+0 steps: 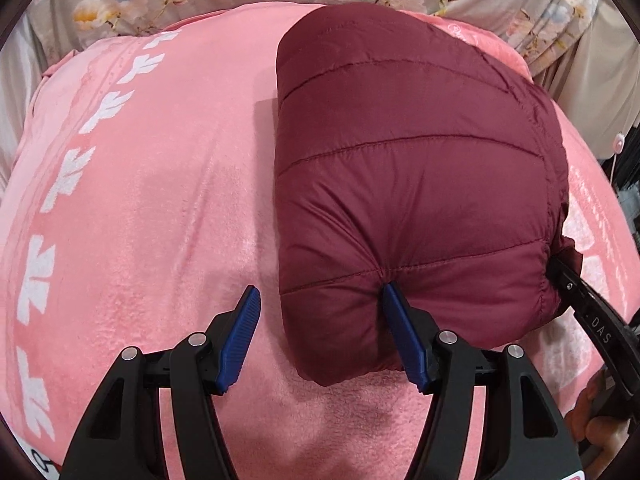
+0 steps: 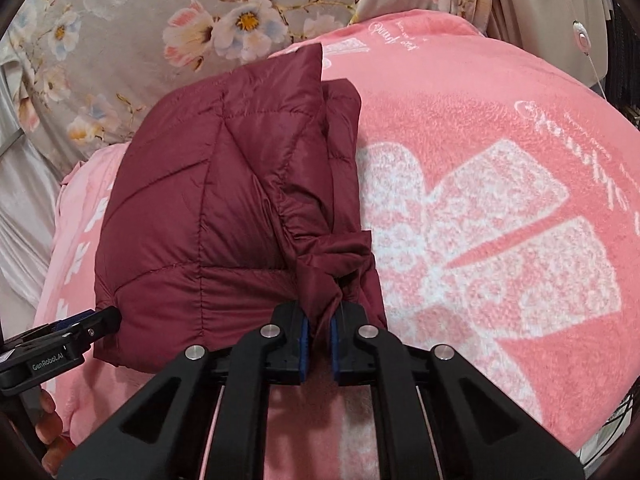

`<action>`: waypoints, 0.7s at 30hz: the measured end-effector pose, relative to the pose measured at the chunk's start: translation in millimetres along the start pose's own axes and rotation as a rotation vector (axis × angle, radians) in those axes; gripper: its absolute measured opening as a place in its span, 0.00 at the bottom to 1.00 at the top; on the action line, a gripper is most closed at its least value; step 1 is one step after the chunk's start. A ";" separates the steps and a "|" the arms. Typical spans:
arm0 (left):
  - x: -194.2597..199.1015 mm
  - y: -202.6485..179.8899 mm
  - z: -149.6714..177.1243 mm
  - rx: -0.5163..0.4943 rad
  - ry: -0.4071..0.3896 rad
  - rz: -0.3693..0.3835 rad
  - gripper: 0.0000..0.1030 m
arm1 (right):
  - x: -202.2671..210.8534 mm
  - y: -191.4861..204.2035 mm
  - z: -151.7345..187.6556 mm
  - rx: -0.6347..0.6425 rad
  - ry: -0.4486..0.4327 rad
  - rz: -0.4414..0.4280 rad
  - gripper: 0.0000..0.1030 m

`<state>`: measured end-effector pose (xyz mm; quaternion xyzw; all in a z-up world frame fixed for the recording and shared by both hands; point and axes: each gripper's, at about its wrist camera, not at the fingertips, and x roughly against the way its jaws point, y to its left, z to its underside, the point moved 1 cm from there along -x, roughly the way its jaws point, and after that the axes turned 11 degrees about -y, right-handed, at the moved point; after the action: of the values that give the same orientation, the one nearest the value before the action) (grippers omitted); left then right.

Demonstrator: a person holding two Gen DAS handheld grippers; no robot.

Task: Fold large clothes

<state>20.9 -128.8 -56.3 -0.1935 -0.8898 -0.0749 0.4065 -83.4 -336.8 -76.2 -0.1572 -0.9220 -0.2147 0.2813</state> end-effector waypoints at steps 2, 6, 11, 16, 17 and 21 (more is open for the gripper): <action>-3.9 -3.9 1.2 -0.019 -0.001 -0.019 0.62 | -4.8 -0.4 2.7 0.003 0.006 0.000 0.07; -11.7 -8.8 2.5 -0.044 -0.002 -0.038 0.62 | -11.6 -0.6 6.5 0.003 0.007 -0.003 0.07; -18.5 -12.6 3.4 -0.050 -0.005 -0.043 0.63 | -15.3 2.8 9.2 0.023 -0.006 0.008 0.07; -22.7 -13.6 5.5 -0.058 -0.014 -0.051 0.65 | -17.5 7.7 11.0 0.034 -0.018 0.017 0.07; -23.7 -13.8 5.8 -0.060 -0.016 -0.052 0.65 | -17.9 8.1 11.3 0.036 -0.021 0.018 0.07; -25.7 -13.1 6.9 -0.065 -0.031 -0.062 0.69 | -17.7 6.5 11.3 0.039 -0.029 0.015 0.07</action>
<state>26.1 -146.0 -79.8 -0.1802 -0.8987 -0.1135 0.3835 -71.8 -328.7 -93.0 -0.1618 -0.9287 -0.1920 0.2727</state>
